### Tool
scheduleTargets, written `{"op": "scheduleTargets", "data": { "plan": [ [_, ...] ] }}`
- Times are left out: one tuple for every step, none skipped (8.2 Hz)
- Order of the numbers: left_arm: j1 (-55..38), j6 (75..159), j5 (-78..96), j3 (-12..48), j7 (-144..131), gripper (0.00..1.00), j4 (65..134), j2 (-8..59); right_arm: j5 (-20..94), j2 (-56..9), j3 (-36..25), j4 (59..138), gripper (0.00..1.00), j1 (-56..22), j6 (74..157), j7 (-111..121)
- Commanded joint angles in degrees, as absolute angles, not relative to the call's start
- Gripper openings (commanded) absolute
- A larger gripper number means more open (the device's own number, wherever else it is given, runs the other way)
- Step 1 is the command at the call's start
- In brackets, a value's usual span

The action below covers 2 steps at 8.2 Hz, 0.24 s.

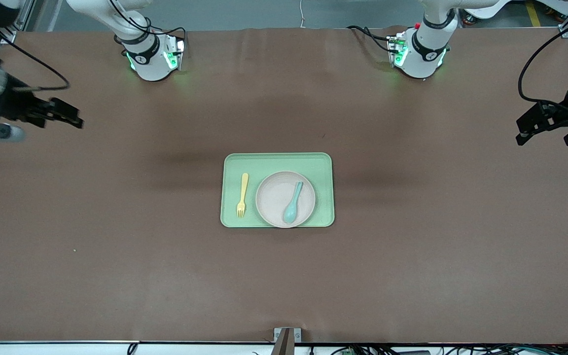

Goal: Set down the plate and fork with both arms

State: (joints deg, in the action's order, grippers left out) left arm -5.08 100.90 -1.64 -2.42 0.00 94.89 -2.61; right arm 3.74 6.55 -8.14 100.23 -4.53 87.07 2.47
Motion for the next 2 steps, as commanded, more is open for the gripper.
{"op": "scheduleTargets", "data": {
  "plan": [
    [-5.1, 99.7, -2.1, -2.2, -0.5, 1.00, 92.7, -1.8, 4.0, 8.5, -6.9, 101.2, 0.99, 0.8, 86.0, 10.6],
    [-5.1, 99.6, -2.0, -2.2, -0.4, 1.00, 92.7, -1.9, 3.6, 8.4, -6.9, 99.2, 0.99, 1.6, 86.0, 11.9]
  ]
}}
